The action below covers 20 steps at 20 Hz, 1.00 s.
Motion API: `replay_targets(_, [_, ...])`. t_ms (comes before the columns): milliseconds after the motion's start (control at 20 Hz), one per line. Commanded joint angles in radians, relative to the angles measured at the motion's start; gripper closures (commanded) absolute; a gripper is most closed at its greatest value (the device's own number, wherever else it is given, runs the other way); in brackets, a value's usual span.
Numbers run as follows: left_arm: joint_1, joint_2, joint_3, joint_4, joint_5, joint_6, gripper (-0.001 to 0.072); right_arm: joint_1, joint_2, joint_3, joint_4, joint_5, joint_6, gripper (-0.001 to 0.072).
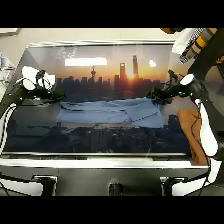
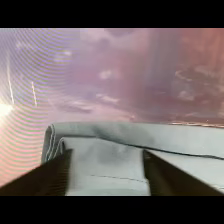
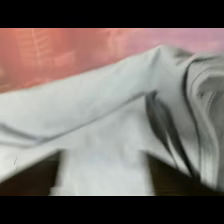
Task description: Fold the clothes and pants, and hang the long-sleeved shirts on hangers.
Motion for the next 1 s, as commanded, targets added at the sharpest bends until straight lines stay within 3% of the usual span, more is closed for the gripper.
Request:
replay_targets(0, [0.001, 0.027, 0.037, 0.026, -0.044, -0.001, 0.0153, -0.094, 0.02, 0.055, -0.01, 0.187, -0.062, 0.0016])
replay_targets(250, [0.001, 0.115, 0.043, 0.028, -0.063, -0.001, 0.0153, -0.291, -0.04, 0.051, 0.068, 0.34, -0.169, 0.0013])
replay_targets(500, [0.001, 0.122, 0.043, 0.027, -0.074, -0.001, 0.0154, -0.304, -0.145, 0.051, 0.226, 0.33, -0.26, 0.0013])
replay_targets(950, [0.001, 0.122, 0.043, 0.027, -0.07, -0.001, 0.0154, -0.268, -0.27, 0.051, 0.248, 0.293, -0.289, 0.0013])
